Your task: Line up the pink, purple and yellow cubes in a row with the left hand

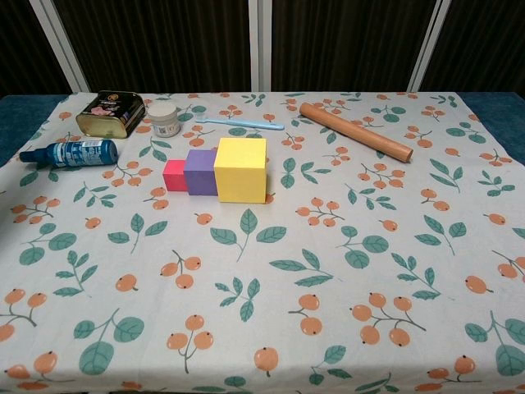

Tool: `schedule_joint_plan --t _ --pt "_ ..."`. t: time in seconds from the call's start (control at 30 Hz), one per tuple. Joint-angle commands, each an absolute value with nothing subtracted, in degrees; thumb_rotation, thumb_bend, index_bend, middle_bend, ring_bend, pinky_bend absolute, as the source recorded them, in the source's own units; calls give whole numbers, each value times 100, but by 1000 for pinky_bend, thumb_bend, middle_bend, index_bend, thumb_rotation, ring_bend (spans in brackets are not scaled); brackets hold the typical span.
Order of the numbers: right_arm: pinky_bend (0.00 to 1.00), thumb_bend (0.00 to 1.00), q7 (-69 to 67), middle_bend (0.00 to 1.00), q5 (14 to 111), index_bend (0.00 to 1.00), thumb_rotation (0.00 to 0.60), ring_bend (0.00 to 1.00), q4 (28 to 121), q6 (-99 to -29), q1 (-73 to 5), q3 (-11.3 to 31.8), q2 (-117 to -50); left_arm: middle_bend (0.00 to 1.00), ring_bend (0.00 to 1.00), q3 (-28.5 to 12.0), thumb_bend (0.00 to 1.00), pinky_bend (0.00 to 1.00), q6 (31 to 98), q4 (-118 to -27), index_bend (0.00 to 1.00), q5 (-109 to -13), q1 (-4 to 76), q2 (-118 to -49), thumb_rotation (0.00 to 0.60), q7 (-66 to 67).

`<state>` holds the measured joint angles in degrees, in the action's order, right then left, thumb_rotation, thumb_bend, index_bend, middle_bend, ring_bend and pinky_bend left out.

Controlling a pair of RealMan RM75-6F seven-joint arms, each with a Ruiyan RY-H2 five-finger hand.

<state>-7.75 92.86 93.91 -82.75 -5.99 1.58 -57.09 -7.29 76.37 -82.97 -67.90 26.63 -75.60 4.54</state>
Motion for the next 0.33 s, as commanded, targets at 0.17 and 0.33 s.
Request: schedule_joint_plan --t 0.17,0.33 --pt "33 224 -711 0 9436 0 600 0 9182 -8243 -739 151 -6021 247 185 -119 158 214 8563 -8581 253 -7484 1746 -7164 600 351" --pt "26 223 -446 0 9431 0 600 0 9204 -8379 -660 123 -6187 247 185 128 158 214 8807 -8999 253 -7672 1354 -6943 600 507"
